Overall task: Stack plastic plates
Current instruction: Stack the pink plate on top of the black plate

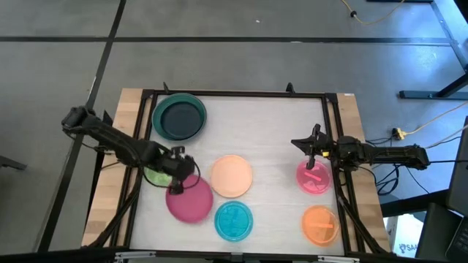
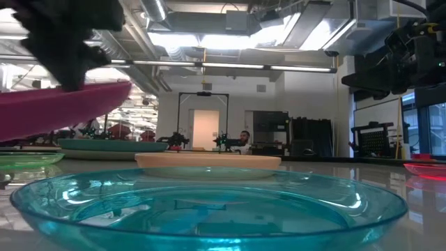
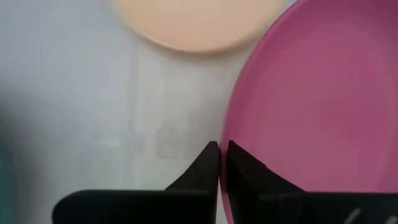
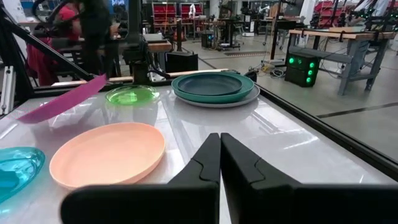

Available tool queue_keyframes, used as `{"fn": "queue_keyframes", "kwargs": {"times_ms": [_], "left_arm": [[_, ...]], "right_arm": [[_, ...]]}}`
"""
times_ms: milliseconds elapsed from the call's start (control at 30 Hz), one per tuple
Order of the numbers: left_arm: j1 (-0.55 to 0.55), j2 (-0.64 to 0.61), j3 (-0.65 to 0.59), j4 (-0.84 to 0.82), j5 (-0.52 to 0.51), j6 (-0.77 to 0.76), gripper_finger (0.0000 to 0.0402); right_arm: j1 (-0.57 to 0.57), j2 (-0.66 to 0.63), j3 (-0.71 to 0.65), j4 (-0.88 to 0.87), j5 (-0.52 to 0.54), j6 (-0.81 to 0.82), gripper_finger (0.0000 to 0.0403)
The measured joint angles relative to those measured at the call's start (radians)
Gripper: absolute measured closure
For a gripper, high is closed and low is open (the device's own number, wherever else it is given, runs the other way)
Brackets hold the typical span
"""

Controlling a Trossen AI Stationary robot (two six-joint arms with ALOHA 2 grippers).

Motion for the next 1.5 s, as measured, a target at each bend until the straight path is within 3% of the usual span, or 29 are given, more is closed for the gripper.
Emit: {"fn": "queue_keyframes", "kwargs": {"times_ms": [233,400,633,767,900,1200,1500], "left_arm": [[0.117,-0.161,0.000,-0.092,-0.208,0.007,0.0390],[0.223,-0.252,0.000,-0.151,-0.420,0.010,0.0390],[0.380,-0.345,-0.001,-0.163,-0.750,0.015,0.0389],[0.481,-0.362,-0.001,-0.162,-0.850,0.088,0.0389],[0.593,-0.356,-0.001,-0.161,-0.827,0.154,0.0389],[0.829,-0.316,-0.001,-0.151,-0.590,0.245,0.0389],[0.977,-0.259,-0.001,-0.134,-0.449,0.246,0.0389]], "right_arm": [[0.000,0.000,0.000,0.001,0.008,0.000,0.0398],[0.000,0.000,0.000,0.000,0.008,0.000,0.0398],[0.000,0.000,0.000,0.000,0.008,0.000,0.0398],[0.000,0.000,0.000,0.000,0.008,0.000,0.0398],[0.000,0.000,0.000,0.000,0.008,0.000,0.0398],[0.000,0.000,0.000,-0.001,0.008,0.000,0.0398],[0.000,0.000,0.000,-0.008,0.008,0.000,0.0398]]}}
